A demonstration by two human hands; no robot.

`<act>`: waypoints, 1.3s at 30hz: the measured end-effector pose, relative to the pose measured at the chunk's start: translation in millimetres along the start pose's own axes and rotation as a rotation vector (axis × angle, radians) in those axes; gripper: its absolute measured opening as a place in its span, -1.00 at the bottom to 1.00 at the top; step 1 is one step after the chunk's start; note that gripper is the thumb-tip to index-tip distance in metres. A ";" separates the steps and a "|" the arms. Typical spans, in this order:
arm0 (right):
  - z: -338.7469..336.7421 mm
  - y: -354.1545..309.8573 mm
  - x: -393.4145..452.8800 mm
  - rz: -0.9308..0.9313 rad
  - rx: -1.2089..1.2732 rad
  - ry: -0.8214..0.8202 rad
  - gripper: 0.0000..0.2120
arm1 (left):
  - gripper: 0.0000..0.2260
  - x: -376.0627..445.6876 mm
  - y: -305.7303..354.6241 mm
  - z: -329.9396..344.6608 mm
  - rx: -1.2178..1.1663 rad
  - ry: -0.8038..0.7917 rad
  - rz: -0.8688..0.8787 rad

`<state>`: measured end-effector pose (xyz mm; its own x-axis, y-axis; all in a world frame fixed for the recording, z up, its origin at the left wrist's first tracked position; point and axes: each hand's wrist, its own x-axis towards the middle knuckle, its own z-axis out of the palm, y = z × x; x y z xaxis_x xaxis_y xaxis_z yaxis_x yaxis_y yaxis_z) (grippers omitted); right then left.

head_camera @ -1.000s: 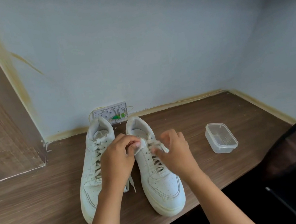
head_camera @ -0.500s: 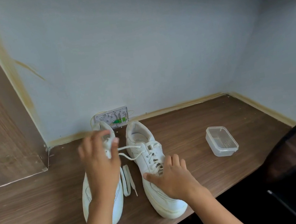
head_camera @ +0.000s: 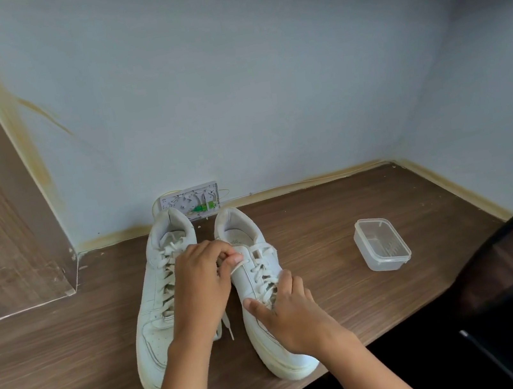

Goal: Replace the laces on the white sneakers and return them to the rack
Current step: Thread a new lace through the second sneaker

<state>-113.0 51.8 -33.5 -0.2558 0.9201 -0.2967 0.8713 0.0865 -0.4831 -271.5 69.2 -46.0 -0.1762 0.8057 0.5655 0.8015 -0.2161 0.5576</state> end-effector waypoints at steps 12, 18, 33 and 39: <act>-3.2 3.8 3.5 -0.042 0.011 -0.002 -0.10 | -0.91 3.0 -11.4 -25.1 0.058 0.555 -0.261; -1.8 2.6 4.2 -0.037 0.012 0.003 -0.11 | -0.80 3.1 -6.3 -7.5 0.038 0.107 0.098; 0.2 3.2 5.0 -0.043 -0.022 0.006 -0.11 | -0.85 5.2 -4.7 -39.4 0.140 0.445 -0.142; -1.2 1.6 4.5 -0.036 -0.025 0.008 -0.11 | -0.85 1.9 -1.5 -9.1 0.171 0.126 0.156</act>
<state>-112.3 56.5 -34.6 -0.2843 0.9191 -0.2729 0.8715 0.1291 -0.4731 -278.3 66.0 -40.2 -0.1038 0.6927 0.7137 0.9078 -0.2272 0.3525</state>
